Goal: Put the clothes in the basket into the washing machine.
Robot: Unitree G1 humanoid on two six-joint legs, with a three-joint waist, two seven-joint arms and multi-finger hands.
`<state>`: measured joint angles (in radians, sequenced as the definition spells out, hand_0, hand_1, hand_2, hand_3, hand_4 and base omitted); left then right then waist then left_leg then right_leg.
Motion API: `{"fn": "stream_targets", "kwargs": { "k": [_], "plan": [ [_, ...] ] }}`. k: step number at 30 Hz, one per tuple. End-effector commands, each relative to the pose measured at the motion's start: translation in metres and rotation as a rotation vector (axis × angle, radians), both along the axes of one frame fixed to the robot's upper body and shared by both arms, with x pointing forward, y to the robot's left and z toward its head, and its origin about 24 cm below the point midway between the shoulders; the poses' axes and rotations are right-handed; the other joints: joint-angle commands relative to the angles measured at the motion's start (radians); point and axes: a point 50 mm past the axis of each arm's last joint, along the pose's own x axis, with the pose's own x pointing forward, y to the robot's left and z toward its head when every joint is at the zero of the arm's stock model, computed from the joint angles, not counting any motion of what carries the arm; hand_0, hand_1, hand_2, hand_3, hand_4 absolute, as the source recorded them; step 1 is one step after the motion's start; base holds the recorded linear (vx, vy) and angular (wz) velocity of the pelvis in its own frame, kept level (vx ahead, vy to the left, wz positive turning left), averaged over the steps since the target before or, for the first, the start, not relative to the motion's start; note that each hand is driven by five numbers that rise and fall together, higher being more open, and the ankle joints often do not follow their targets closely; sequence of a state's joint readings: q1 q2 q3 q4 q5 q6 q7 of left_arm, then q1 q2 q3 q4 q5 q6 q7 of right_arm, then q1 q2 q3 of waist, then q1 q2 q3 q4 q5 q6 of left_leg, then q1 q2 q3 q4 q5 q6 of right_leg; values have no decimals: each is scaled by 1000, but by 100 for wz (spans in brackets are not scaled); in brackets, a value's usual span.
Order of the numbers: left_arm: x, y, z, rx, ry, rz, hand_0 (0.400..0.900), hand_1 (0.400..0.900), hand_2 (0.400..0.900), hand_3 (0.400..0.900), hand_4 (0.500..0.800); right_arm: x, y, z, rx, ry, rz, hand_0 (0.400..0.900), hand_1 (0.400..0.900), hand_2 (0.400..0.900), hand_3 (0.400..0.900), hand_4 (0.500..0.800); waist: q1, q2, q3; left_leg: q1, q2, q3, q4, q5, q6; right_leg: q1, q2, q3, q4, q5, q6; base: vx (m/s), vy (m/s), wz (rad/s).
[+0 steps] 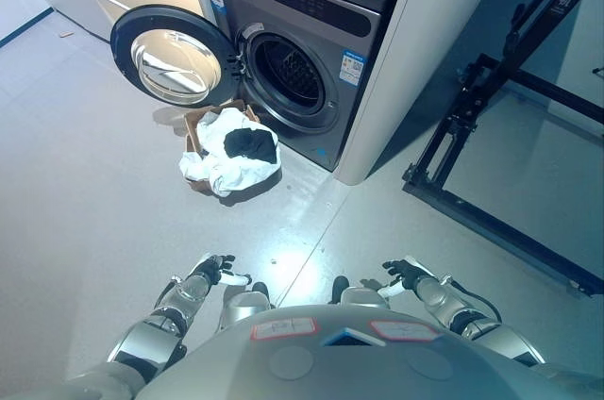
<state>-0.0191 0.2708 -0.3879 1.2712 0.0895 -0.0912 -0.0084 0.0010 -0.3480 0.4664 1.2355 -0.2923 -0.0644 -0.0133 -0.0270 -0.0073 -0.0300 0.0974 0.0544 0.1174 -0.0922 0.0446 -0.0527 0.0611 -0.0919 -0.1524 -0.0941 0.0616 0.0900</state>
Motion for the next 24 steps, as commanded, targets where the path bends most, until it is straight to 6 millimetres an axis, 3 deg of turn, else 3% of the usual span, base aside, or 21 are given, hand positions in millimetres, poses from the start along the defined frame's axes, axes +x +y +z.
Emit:
{"fn": "stream_targets", "kwargs": {
  "k": [1,14,24],
  "plan": [
    [33,6,9,16,-85,-5,900,900,900,900,800,17,0,3,-1,-32,-18,900,900,900,900,800,6,-24,-11,0,-67,-26,5,-71,29,9,28,32,7,-6,25,0,0,0],
    [32,10,10,26,-81,3,900,900,900,900,800,20,0,4,1,-42,-18,900,900,900,900,800,9,-29,-3,-9,-74,-22,5,-76,34,0,20,29,7,-2,31,2,2,-1],
    [43,17,15,45,-124,15,900,900,900,900,800,33,-1,8,0,-80,-17,900,900,900,900,800,21,-29,30,-43,-94,-29,16,-70,67,-67,0,49,95,-8,39,-18,46,-5]
  ]
}}
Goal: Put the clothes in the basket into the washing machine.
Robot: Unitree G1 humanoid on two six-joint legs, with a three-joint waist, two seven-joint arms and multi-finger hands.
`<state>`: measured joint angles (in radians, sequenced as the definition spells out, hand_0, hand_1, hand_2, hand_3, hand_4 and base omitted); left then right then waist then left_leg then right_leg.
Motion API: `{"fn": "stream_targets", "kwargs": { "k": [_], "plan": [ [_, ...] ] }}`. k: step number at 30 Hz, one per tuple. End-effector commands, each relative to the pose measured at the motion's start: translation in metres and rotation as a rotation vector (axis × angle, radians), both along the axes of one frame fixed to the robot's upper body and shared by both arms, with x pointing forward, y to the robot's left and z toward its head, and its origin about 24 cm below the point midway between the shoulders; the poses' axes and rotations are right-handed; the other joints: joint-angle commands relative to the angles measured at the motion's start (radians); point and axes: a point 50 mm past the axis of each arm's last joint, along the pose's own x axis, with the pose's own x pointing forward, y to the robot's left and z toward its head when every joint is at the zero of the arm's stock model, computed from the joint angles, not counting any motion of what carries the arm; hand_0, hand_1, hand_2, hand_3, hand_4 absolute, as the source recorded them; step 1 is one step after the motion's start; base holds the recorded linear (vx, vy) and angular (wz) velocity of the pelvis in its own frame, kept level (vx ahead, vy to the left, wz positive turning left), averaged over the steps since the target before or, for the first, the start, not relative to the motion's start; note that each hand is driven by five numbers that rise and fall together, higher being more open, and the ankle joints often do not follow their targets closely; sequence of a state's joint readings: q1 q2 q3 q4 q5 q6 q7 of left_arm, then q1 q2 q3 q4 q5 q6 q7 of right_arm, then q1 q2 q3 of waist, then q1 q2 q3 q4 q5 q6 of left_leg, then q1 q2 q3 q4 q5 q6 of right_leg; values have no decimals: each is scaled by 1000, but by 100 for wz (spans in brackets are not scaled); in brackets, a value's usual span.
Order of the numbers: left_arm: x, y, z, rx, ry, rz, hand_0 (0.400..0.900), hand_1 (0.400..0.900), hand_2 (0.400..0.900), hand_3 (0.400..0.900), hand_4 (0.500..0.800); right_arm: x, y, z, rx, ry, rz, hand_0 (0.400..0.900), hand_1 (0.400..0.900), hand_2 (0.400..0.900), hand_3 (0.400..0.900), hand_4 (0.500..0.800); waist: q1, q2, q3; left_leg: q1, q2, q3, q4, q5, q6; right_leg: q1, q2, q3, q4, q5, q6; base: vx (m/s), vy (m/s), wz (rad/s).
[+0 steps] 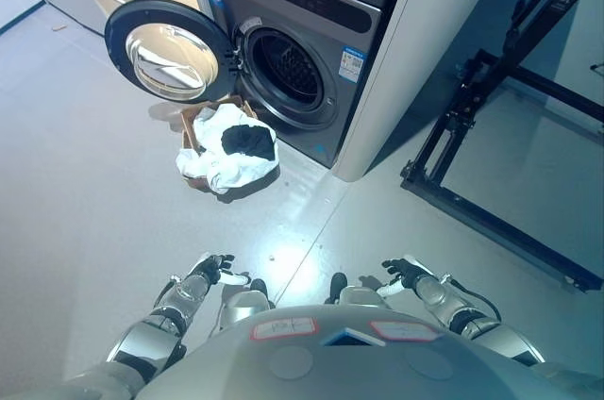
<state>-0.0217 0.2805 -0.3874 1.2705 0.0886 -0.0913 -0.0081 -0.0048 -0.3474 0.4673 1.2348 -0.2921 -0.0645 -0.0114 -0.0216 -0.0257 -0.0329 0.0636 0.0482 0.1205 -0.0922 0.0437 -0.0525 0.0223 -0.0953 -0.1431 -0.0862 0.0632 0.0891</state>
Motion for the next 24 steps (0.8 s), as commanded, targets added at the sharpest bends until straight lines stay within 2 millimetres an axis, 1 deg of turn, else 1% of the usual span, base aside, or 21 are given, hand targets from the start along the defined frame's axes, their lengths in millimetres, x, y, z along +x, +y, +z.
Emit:
{"fn": "stream_targets", "kwargs": {
  "k": [1,3,4,5,6,7,10,11,12,13,14,15,16,17,18,19,20,21,22,23,24],
  "plan": [
    [45,15,16,41,-130,14,900,900,900,900,800,37,-3,10,1,-98,-33,900,900,900,900,800,16,-7,44,-17,-91,-36,26,-72,76,-60,2,41,151,-24,43,-34,75,2],
    [52,17,19,49,-148,6,900,900,900,900,800,43,-3,12,6,-120,-46,900,900,900,900,800,13,-1,61,-18,-96,-41,36,-79,93,-118,-5,35,290,-28,52,-2,170,20],
    [56,20,21,57,-159,10,900,900,900,900,800,47,-6,14,7,-145,-76,900,900,900,900,800,-2,11,85,-8,-97,-64,39,-78,107,-178,-7,55,448,14,54,72,200,45],
    [59,21,23,63,-170,8,900,900,900,900,800,49,-8,15,9,-153,-90,900,900,900,900,800,-10,13,96,2,-94,-77,33,-77,109,-213,-1,68,505,25,51,73,139,41],
    [60,21,23,63,-170,8,900,900,900,900,800,49,-8,15,9,-154,-90,900,900,900,900,800,-10,12,97,3,-96,-77,32,-77,109,-215,-3,69,510,22,51,144,60,48],
    [63,21,24,64,-177,-2,900,900,900,900,800,45,-9,14,11,-148,-116,900,900,900,900,800,-30,17,110,23,-90,-102,21,-80,104,-271,23,106,531,32,42,207,32,56],
    [67,21,26,67,-189,-12,900,900,900,900,800,38,-13,13,3,-138,-148,900,900,900,900,800,-52,18,117,55,-87,-129,15,-100,92,-298,23,108,441,14,30,243,-12,52],
    [72,20,28,68,-204,-20,900,900,900,900,800,34,-18,13,-8,-131,-173,900,900,900,900,800,-72,9,117,90,-99,-149,6,-130,83,-334,3,103,314,52,38,332,-48,56],
    [72,20,28,67,-204,-20,900,900,900,900,800,34,-18,13,-9,-130,-173,900,900,900,900,800,-75,14,122,98,-92,-153,6,-134,82,-321,7,96,306,52,38,515,-85,71],
    [75,18,29,66,-216,-23,900,900,900,900,800,30,-21,12,-17,-122,-189,900,900,900,900,800,-98,2,118,145,-100,-174,5,-174,69,-354,-12,81,165,117,56,436,-71,52],
    [76,19,29,68,-220,-22,900,900,900,900,800,28,-23,12,-21,-117,-192,900,900,900,900,800,-112,1,118,176,-96,-184,5,-196,63,-369,-10,70,102,150,63,438,-71,49],
    [76,18,29,67,-220,-22,900,900,900,900,800,28,-23,12,-22,-117,-192,900,900,900,900,800,-112,7,121,182,-89,-184,5,-200,62,-359,-3,66,94,152,62,449,-86,43],
    [76,18,29,64,-224,-21,900,900,900,900,800,22,-26,12,-29,-105,-203,900,900,900,900,800,-131,5,113,225,-83,-208,5,-232,53,-378,7,72,62,180,68,453,-126,41],
    [73,19,28,63,-214,-21,900,900,900,900,800,19,-26,11,-29,-97,-212,900,900,900,900,800,-137,6,101,243,-73,-219,5,-241,48,-367,21,85,63,176,59,444,-127,40],
    [73,18,28,63,-213,-21,900,900,900,900,800,19,-26,11,-30,-97,-212,900,900,900,900,800,-137,8,102,245,-70,-218,5,-243,47,-365,23,84,63,176,59,342,-122,30],
    [70,19,27,62,-206,-18,900,900,900,900,800,17,-29,12,-32,-97,-222,900,900,900,900,800,-150,12,89,264,-57,-229,5,-247,46,-365,47,131,76,181,45,462,-174,39],
    [68,17,25,58,-197,-15,900,900,900,900,800,13,-33,12,-37,-94,-240,900,900,900,900,800,-160,24,68,276,-26,-227,21,-217,27,-354,86,160,95,172,32,462,-175,39],
    [68,17,25,58,-197,-15,900,900,900,900,800,13,-33,12,-38,-94,-240,900,900,900,900,800,-160,27,68,277,-24,-226,20,-218,26,-355,88,159,96,171,31,455,-196,29],
    [67,16,24,53,-192,-15,900,900,900,900,800,12,-34,12,-41,-89,-244,900,900,900,900,800,-163,37,52,267,-5,-227,76,-174,12,-355,112,153,118,161,17,336,-155,11],
    [66,13,23,44,-189,-17,900,900,900,900,800,11,-33,11,-40,-85,-240,900,900,900,900,800,-164,42,45,242,3,-224,170,-124,-3,-341,127,142,134,139,0,496,-239,15],
    [67,10,23,37,-189,-23,900,900,900,900,800,12,-34,12,-45,-88,-236,900,900,900,900,800,-161,42,44,193,-1,-219,307,-56,-19,-313,140,139,145,115,-26,552,-321,9]
  ]
}}
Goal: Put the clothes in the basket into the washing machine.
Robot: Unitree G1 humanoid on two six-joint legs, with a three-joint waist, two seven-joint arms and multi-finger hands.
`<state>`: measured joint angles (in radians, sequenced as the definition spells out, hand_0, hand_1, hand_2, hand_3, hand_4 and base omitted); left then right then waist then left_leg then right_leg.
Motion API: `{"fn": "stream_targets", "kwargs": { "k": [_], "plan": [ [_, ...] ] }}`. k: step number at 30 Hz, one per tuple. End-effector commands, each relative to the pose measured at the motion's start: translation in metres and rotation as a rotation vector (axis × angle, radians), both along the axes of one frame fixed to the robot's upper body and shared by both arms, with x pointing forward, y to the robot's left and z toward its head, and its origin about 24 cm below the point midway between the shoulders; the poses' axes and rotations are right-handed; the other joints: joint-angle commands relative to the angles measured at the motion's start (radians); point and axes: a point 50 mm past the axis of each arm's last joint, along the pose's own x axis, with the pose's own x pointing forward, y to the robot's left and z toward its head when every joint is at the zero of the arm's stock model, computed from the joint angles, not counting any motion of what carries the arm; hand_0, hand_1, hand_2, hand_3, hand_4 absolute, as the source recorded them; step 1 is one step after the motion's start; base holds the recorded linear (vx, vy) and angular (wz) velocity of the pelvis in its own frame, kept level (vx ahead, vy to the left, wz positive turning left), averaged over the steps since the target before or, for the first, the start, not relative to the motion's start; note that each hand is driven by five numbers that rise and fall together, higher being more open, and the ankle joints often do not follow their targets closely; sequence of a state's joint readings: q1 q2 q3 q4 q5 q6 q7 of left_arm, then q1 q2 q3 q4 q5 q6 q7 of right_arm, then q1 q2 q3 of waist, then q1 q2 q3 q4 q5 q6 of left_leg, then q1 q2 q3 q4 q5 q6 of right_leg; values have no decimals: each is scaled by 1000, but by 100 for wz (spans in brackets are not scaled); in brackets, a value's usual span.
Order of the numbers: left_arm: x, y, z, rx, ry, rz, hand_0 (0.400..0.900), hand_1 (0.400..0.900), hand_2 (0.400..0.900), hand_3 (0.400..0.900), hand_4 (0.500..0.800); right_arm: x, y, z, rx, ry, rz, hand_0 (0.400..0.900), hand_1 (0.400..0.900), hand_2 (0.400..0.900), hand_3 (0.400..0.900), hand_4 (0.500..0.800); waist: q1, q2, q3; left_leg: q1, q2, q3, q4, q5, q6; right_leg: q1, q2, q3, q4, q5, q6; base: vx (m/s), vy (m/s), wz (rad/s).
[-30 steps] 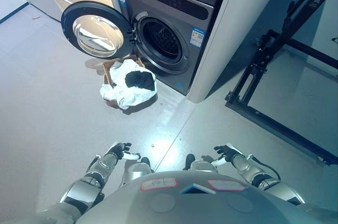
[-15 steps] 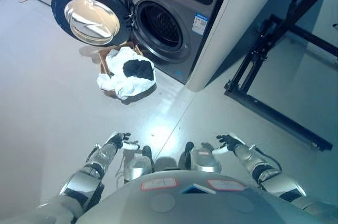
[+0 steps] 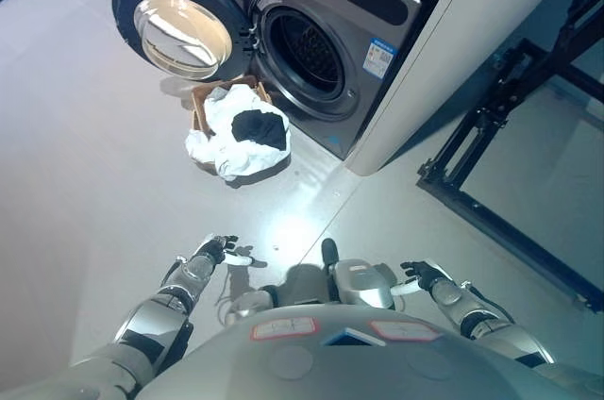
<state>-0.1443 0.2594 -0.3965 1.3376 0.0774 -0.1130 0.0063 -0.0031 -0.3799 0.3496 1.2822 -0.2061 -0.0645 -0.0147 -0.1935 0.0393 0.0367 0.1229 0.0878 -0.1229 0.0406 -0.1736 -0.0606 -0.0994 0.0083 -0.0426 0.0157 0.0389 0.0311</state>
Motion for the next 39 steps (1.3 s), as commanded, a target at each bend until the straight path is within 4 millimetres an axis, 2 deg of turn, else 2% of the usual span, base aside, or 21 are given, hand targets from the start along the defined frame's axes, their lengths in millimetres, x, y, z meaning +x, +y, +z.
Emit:
{"fn": "stream_targets", "kwargs": {
  "k": [1,2,4,5,8,10,11,12,13,14,19,21,24,28,30,31,32,33,34,37,39],
  "plan": [
    [35,12,17,25,-126,-17,900,900,900,900,800,23,-12,9,-35,-84,-29,900,900,900,900,800,29,-61,-4,-17,-78,45,459,248,-19,-106,18,54,33,101,0,386,-244,7],
    [35,12,17,25,-126,-17,900,900,900,900,800,23,-11,9,-35,-84,-29,900,900,900,900,800,27,-58,-5,-27,-76,42,474,241,-19,-109,19,51,34,102,0,321,-262,6],
    [51,9,24,21,-177,-26,900,900,900,900,800,37,-16,15,-52,-134,-41,900,900,900,900,800,58,-99,32,-161,-102,84,722,264,-18,-47,-1,59,24,75,-20,254,-243,-4],
    [61,7,29,13,-218,-34,900,900,900,900,800,43,-16,17,-56,-159,-45,900,900,900,900,800,74,-126,43,-245,-61,156,756,277,0,-5,-4,58,20,48,-41,260,-208,-15],
    [61,6,30,19,-226,-44,900,900,900,900,800,44,-13,16,-54,-167,-42,900,900,900,900,800,105,-129,53,-362,-49,187,725,235,19,37,14,78,14,22,-47,332,-118,-27],
    [54,11,27,39,-204,-42,900,900,900,900,800,45,-9,15,-49,-175,-38,900,900,900,900,800,131,-125,60,-456,0,209,535,247,21,103,29,103,-4,-18,-33,446,56,-49],
    [52,13,26,45,-201,-38,900,900,900,900,800,45,-7,15,-48,-178,-35,900,900,900,900,800,143,-112,62,-452,11,207,385,268,18,131,41,115,-11,-41,-23,392,90,-47],
    [52,14,26,46,-201,-38,900,900,900,900,800,45,-7,15,-47,-178,-35,900,900,900,900,800,143,-116,61,-447,7,210,372,276,18,130,37,116,-11,-40,-23,539,194,-72],
    [50,14,25,45,-194,-36,900,900,900,900,800,46,-2,13,-34,-180,-18,900,900,900,900,800,171,-85,50,-445,22,164,76,329,4,191,52,150,-27,-74,2,521,190,-78],
    [46,15,24,45,-184,-31,900,900,900,900,800,45,-2,13,-36,-174,-13,900,900,900,900,800,179,-80,48,-437,22,151,-20,349,-2,219,47,169,-31,-92,6,667,251,-105],
    [34,19,19,49,-145,-10,900,900,900,900,800,38,-1,10,-27,-140,1,900,900,900,900,800,188,-72,-6,-365,12,148,-87,396,-15,284,9,216,10,-143,35,390,214,-77],
    [36,23,21,61,-143,-22,900,900,900,900,800,33,3,7,-12,-116,2,900,900,900,900,800,196,-93,-23,-346,-18,163,-33,351,15,267,-29,213,122,-115,69,354,216,-37],
    [44,28,26,79,-167,-33,900,900,900,900,800,38,5,8,-8,-120,25,900,900,900,900,800,183,-80,6,-292,-34,161,-31,313,48,110,-23,200,434,69,132,155,176,5],
    [51,26,29,91,-177,-76,900,900,900,900,800,40,4,9,-1,-139,-10,900,900,900,900,800,146,-53,41,-241,-35,130,-58,310,63,2,10,209,604,119,122,107,142,23],
    [55,22,30,95,-187,-100,900,900,900,900,800,36,6,7,2,-132,-15,900,900,900,900,800,140,-47,42,-206,-41,137,-83,295,63,-18,-76,126,518,79,90,167,85,-17],
    [60,18,31,87,-201,-109,900,900,900,900,800,34,7,6,-3,-122,-12,900,900,900,900,800,156,-41,34,-188,-31,163,-81,262,48,-37,-177,-45,355,16,94,171,52,-32],
    [60,18,31,87,-200,-109,900,900,900,900,800,34,7,6,-3,-122,-12,900,900,900,900,800,148,-41,39,-182,-32,155,-80,260,47,-25,-179,-54,352,12,94,198,28,-79],
    [63,12,31,85,-202,-147,900,900,900,900,800,37,7,7,-7,-123,11,900,900,900,900,800,152,-53,37,-157,-40,189,-80,227,32,-37,-208,-176,216,22,102,178,-21,-44],
    [60,1,27,83,-164,-243,900,900,900,900,800,36,7,6,-7,-111,27,900,900,900,900,800,151,-79,30,-153,-63,209,-57,198,29,43,-234,-176,94,36,124,166,-16,-53],
    [51,-1,22,88,-128,-268,900,900,900,900,800,40,7,8,-14,-120,53,900,900,900,900,800,154,-94,9,-153,-52,228,-62,203,20,50,-215,-124,48,52,136,87,-40,-17],
    [45,-2,18,103,-97,-307,900,900,900,900,800,39,5,8,-22,-114,53,900,900,900,900,800,158,-93,-2,-144,-48,240,-71,200,18,61,-221,-139,29,56,140,92,-28,-15]
  ]
}}
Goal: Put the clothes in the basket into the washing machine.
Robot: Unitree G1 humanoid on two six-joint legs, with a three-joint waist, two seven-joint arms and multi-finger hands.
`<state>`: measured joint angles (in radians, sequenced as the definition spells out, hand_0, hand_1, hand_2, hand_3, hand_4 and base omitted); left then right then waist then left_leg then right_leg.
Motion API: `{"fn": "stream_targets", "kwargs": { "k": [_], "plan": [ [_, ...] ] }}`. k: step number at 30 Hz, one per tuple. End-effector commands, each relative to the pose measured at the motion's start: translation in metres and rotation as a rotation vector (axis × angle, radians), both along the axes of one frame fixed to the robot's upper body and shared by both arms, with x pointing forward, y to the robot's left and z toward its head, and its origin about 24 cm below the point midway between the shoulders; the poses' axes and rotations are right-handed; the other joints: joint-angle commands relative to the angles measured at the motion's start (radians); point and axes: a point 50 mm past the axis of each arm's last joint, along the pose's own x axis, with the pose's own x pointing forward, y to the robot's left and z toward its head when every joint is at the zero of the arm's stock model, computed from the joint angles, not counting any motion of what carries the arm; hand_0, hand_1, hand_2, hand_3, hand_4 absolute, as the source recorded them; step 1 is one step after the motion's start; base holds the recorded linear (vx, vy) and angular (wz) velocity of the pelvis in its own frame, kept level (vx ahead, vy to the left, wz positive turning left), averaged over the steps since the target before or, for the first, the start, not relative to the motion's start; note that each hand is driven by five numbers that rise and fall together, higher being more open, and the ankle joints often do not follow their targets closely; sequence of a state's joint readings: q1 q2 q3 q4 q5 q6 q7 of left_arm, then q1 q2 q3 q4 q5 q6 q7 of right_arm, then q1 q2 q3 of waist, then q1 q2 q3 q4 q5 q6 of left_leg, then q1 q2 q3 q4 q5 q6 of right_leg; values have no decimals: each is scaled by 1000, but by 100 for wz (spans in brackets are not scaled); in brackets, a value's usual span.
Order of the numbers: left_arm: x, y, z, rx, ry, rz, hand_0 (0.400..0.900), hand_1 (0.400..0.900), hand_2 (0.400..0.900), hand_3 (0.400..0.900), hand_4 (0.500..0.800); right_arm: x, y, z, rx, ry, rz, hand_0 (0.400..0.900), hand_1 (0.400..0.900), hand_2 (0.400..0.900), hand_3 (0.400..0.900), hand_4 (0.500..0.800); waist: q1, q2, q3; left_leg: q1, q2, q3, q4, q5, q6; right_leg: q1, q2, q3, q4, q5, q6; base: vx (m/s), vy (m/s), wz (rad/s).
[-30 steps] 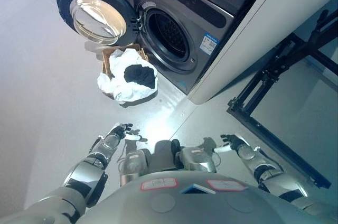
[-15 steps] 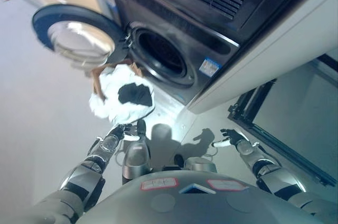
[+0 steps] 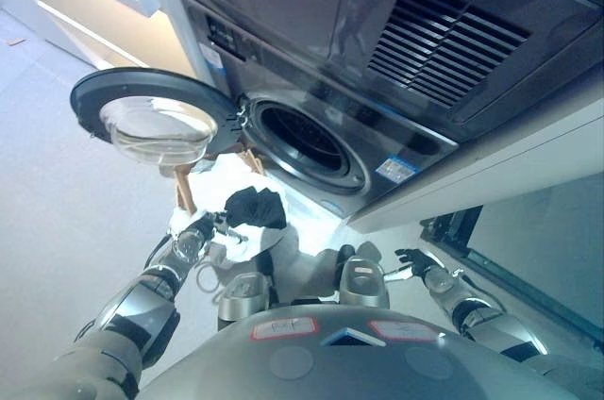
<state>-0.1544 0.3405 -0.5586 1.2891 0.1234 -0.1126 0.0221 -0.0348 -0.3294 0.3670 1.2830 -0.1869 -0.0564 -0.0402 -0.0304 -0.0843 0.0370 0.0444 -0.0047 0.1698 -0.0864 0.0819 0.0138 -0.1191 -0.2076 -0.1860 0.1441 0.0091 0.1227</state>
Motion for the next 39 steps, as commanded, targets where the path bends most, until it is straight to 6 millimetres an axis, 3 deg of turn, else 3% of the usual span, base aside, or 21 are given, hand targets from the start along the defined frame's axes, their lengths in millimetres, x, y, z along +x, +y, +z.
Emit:
{"fn": "stream_targets", "kwargs": {
  "k": [1,3,5,6,10,11,12,15,18,19,21,23,25,28,29,30,34,39],
  "plan": [
    [36,-19,9,-6,-69,-135,900,900,900,900,800,24,-17,12,-58,-72,48,900,900,900,900,800,-8,30,-14,-59,45,-50,48,-56,-59,97,-7,1,-121,87,51,201,-34,-18],
    [39,-18,11,28,-78,-182,900,900,900,900,800,20,-20,12,-71,-53,48,900,900,900,900,800,-12,34,-32,-45,52,-47,36,-60,-66,115,1,3,-142,82,53,147,-27,-7],
    [65,-26,24,75,-156,-322,900,900,900,900,800,30,-23,16,-92,-79,59,900,900,900,900,800,-19,38,-33,-45,65,-41,32,-61,-75,119,6,5,-153,72,51,68,-20,-6],
    [66,-26,24,75,-157,-322,900,900,900,900,800,30,-23,16,-92,-79,58,900,900,900,900,800,-18,38,-33,-45,66,-41,32,-61,-75,119,6,6,-153,72,51,3,-16,-5],
    [144,-52,77,218,-398,-601,900,900,900,900,800,78,-32,38,-136,-232,38,900,900,900,900,800,-32,36,75,-213,89,-58,156,-62,-86,-2,5,8,-84,59,34,-334,-60,25],
    [175,-58,107,302,-512,-667,900,900,900,900,800,100,-33,49,-155,-303,20,900,900,900,900,800,-41,35,142,-344,86,-74,251,-56,-91,-108,9,7,-16,61,25,-522,-88,45],
    [176,-58,107,303,-514,-667,900,900,900,900,800,101,-33,50,-155,-305,20,900,900,900,900,800,-44,37,134,-363,87,-77,264,-60,-91,-123,9,5,-8,58,25,-464,-65,40],
    [210,-51,150,505,-642,-755,900,900,900,900,800,130,-33,66,-180,-406,-16,900,900,900,900,800,-49,50,173,-546,99,-86,357,-56,-97,-315,8,3,113,49,18,-238,-1,14],
    [217,-44,161,573,-671,-768,900,900,900,900,800,134,-31,68,-188,-427,-30,900,900,900,900,800,-46,48,178,-617,113,-88,409,-71,-102,-392,2,5,167,32,18,-125,2,-1],
    [221,-34,169,616,-688,-732,900,900,900,900,800,139,-29,71,-195,-452,-39,900,900,900,900,800,-45,43,197,-688,129,-85,454,-77,-108,-463,-4,8,210,24,15,-98,4,-4],
    [220,-31,168,624,-693,-714,900,900,900,900,800,140,-26,70,-196,-457,-41,900,900,900,900,800,-45,42,195,-720,136,-88,475,-82,-108,-500,-3,6,238,17,14,-84,16,-8],
    [217,-14,169,673,-691,-678,900,900,900,900,800,144,-23,72,-194,-489,-43,900,900,900,900,800,-44,34,206,-792,148,-93,538,-101,-107,-571,-9,13,285,6,10,-65,24,-11],
    [219,-13,174,687,-704,-679,900,900,900,900,800,148,-21,74,-192,-507,-39,900,900,900,900,800,-46,34,208,-827,152,-104,563,-109,-105,-612,-9,19,319,-2,8,-49,10,-1],
    [212,-9,164,709,-663,-715,900,900,900,900,800,153,-16,76,-183,-531,-37,900,900,900,900,800,-46,29,208,-887,158,-109,621,-131,-103,-664,-13,19,364,-21,3,-13,11,1],
    [202,-9,149,717,-607,-753,900,900,900,900,800,154,-12,76,-178,-538,-35,900,900,900,900,800,-46,26,214,-914,160,-111,657,-151,-100,-690,-14,20,402,-41,-1,89,1,4],
    [202,-6,149,731,-591,-761,900,900,900,900,800,155,-13,77,-177,-544,-36,900,900,900,900,800,-45,28,214,-920,165,-118,691,-193,-106,-698,-13,26,435,-82,5,87,1,5],
    [204,-7,151,764,-596,-782,900,900,900,900,800,164,-9,82,-174,-574,-38,900,900,900,900,800,-47,29,213,-968,164,-122,735,-216,-104,-745,-15,29,486,-108,-2,17,0,4],
    [196,-12,137,753,-551,-796,900,900,900,900,800,177,4,88,-171,-616,-17,900,900,900,900,800,-49,37,210,-1044,158,-125,817,-255,-94,-822,-16,42,566,-146,-19,0,6,0]
  ]
}}
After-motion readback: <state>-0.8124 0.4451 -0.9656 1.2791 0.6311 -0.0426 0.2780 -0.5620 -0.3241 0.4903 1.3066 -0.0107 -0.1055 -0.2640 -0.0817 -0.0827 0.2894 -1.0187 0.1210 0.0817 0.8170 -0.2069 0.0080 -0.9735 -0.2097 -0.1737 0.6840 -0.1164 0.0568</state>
